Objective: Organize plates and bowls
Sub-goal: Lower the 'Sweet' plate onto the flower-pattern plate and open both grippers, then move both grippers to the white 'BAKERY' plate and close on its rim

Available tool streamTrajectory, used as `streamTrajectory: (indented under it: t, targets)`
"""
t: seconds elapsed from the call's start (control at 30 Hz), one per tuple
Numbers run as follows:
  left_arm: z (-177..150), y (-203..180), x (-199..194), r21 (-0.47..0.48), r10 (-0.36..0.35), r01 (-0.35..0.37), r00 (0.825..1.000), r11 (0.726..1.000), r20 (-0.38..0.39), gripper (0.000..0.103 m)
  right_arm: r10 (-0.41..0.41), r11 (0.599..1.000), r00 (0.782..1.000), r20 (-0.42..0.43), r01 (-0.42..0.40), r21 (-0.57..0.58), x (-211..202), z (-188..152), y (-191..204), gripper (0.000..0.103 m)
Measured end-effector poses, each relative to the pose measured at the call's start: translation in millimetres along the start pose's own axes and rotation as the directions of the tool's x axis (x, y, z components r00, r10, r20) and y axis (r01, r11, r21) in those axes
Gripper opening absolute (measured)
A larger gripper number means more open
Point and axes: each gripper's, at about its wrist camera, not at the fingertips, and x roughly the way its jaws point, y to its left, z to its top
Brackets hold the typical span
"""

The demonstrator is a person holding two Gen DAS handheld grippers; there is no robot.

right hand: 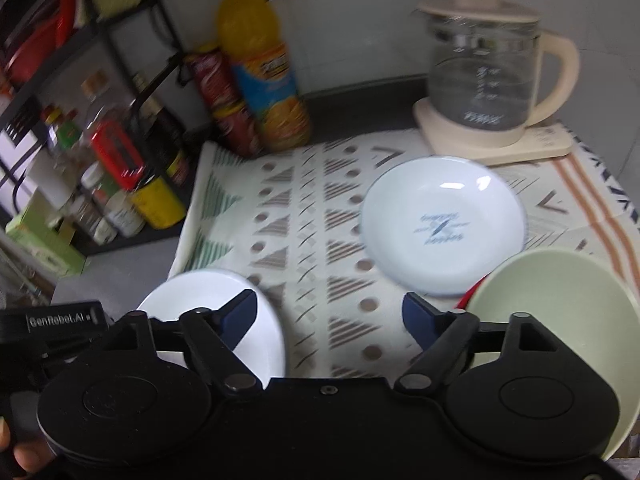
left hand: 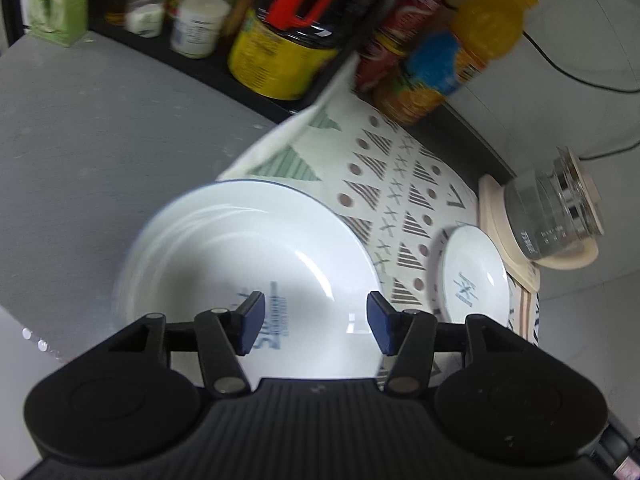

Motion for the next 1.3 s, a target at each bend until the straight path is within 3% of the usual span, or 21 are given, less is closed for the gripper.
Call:
streamTrajectory:
  t: [0.2, 0.8, 1.13, 1.3]
  targets:
    - [1.6, -29.5, 18.1, 0.035, -0.004, 0.005, 0.999, 0.999, -0.034, 0.054, -0.040, 0.998, 0.999, 0.006, 0.040, 0.055, 2.2, 14.1, -27.4, 0.088]
    - [12.8, -111.1, 94.3, 0.128, -0.018, 0.038, 0.987, 0.991, -0.157, 0.054, -0.105, 0.977, 0.992, -0.065, 0.115, 0.180, 33.2, 54.7, -108.4, 0.090]
    - [13.8, -131.9, 132.0, 0.125, -0.021, 0.046, 0.981, 0.991, -0.193, 0.054, -0.137, 0.954, 0.976, -0.171, 0.177, 0.243, 69.4, 65.7, -146.7, 0.089]
    - [9.9, -139.7, 146.6, 0.133, -0.020, 0.050, 0.977, 0.990, -0.214, 0.052, -0.102, 0.944, 0.967, -0.233, 0.168, 0.283, 87.7, 67.3, -160.6, 0.083]
